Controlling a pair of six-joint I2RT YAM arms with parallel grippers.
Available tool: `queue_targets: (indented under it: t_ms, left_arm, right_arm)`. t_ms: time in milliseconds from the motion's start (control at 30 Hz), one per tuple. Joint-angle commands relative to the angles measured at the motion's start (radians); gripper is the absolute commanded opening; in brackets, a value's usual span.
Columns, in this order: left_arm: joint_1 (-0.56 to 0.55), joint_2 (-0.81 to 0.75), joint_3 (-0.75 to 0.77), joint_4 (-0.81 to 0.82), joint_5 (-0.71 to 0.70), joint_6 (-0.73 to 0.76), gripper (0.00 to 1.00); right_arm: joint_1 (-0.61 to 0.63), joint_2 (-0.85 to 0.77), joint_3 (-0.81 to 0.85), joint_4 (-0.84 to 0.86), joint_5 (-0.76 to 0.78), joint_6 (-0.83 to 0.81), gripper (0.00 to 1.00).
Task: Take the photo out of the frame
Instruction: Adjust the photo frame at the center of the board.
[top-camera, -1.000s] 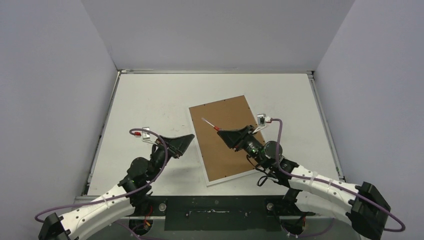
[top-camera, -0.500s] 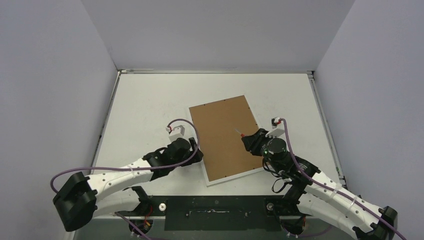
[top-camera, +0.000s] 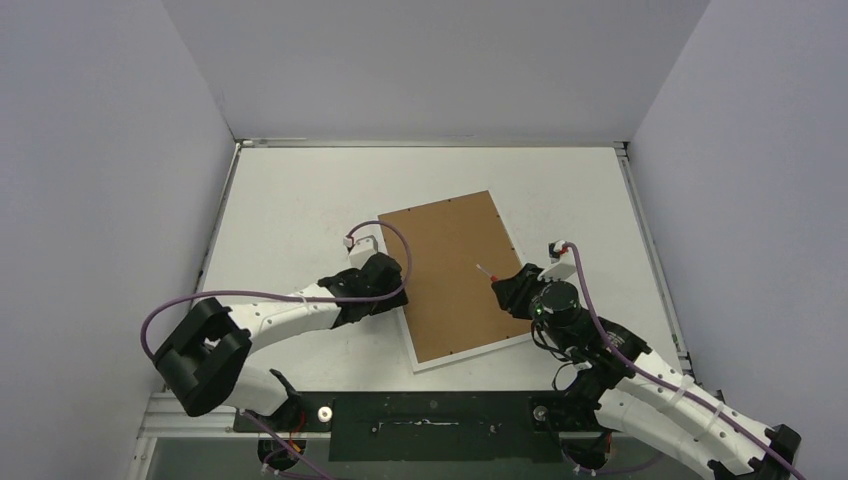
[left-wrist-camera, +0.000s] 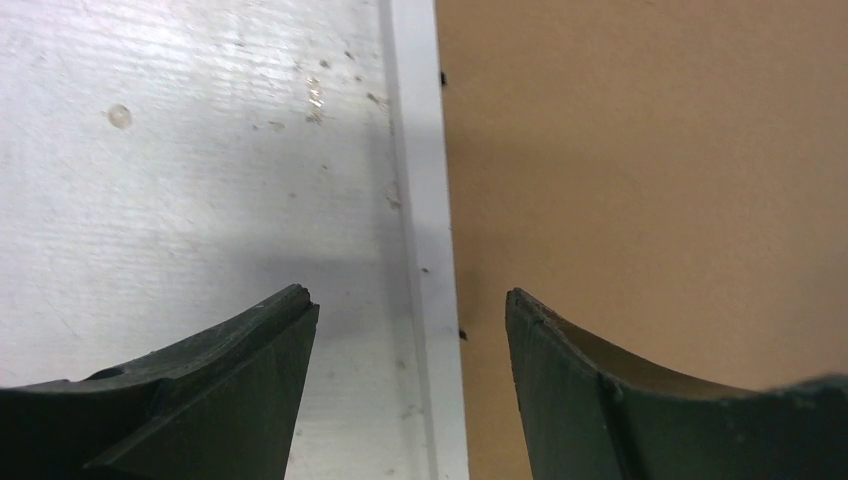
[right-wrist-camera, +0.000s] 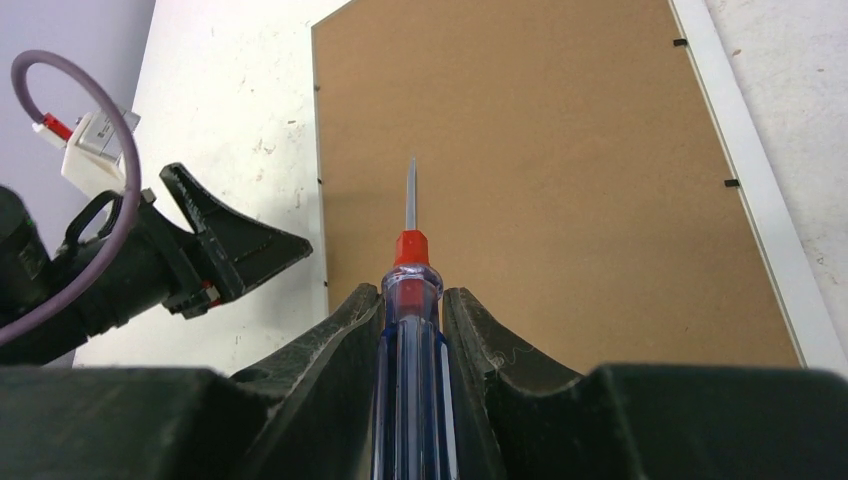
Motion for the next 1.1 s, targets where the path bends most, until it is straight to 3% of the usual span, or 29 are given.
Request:
queue_targets:
  t_ms: [0, 567, 900, 1067]
  left_arm:
    - [0.045, 0.067, 0.085, -0.011, 0.001, 0.043, 0.65]
    - [0.051, 0.223, 0.171, -0.037, -0.015, 0.054, 0.55]
    - [0.043, 0.269, 0.172, -0.077, -0.016, 0.063, 0.32]
    - [0.029, 0.274, 0.158, -0.078, -0.013, 0.066, 0.15]
  right_arm:
    - [-0.007, 0.0, 0.048, 0.022, -0.008, 0.004, 0.0]
    - [-0.007, 0.028, 0.025, 0.079, -0.037, 0.022, 0.0]
    - [-0.008, 0.022, 0.022, 0.075, -0.031, 0.025, 0.0]
    - [-0.007, 0.033, 0.022, 0.08, -0.033, 0.021, 0.0]
